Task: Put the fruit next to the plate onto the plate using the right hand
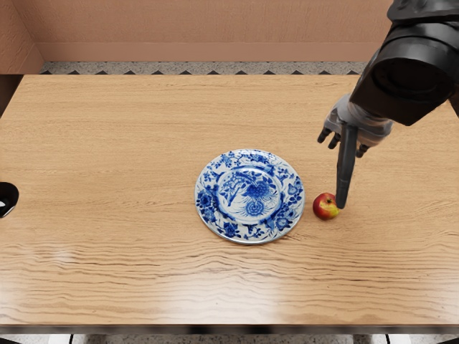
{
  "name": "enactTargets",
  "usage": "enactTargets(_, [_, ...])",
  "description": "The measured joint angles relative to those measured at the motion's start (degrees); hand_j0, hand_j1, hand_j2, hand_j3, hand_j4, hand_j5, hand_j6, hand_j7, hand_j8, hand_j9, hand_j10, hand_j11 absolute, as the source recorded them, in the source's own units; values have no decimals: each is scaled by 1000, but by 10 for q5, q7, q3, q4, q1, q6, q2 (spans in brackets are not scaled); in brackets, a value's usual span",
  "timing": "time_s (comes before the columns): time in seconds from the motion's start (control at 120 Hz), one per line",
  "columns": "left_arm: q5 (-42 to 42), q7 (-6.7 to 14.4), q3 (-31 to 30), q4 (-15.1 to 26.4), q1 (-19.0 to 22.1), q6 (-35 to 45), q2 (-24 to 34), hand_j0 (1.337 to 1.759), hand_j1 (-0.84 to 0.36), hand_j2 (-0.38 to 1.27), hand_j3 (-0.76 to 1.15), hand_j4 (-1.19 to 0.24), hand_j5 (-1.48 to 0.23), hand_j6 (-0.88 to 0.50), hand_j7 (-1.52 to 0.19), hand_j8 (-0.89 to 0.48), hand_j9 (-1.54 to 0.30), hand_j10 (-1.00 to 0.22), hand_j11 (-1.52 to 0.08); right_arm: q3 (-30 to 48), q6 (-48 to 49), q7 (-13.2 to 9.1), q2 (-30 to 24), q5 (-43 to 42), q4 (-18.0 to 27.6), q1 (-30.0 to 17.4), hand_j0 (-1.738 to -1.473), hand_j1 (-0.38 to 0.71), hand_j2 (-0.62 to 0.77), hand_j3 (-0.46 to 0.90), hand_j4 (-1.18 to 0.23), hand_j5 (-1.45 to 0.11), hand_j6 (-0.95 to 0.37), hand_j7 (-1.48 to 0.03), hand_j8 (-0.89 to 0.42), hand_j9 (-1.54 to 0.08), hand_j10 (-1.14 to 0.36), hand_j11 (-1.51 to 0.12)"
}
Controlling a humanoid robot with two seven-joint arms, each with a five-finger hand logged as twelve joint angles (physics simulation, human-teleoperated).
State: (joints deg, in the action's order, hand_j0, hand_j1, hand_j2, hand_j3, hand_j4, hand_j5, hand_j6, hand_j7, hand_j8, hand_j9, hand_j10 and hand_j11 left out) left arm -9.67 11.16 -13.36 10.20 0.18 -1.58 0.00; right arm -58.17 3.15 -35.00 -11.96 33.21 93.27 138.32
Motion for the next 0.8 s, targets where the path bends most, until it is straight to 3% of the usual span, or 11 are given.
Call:
enactTargets(0.175, [0, 0, 0, 0, 0, 0, 0, 1658, 349, 0, 0, 0, 0, 0, 0, 0, 0, 0, 0, 69, -234, 0, 76, 1, -6, -109, -1658, -311, -6, 0, -32, -42, -33, -42, -32, -42, -32, -42])
enactTargets(0.292, [0, 0, 0, 0, 0, 0, 0, 1658, 349, 0, 0, 0, 0, 0, 0, 0, 0, 0, 0, 92, -333, 0, 98, 2, -7, -152, -1658, -306, -7, 0, -37, -47, -37, -47, -37, -47, -36, -47])
enactTargets(0.8, [0, 0, 0, 0, 0, 0, 0, 1658, 349, 0, 0, 0, 0, 0, 0, 0, 0, 0, 0, 30, -381, 0, 119, -17, -7, -176, -1658, -305, -7, 0, -37, -48, -38, -48, -37, -48, -37, -48])
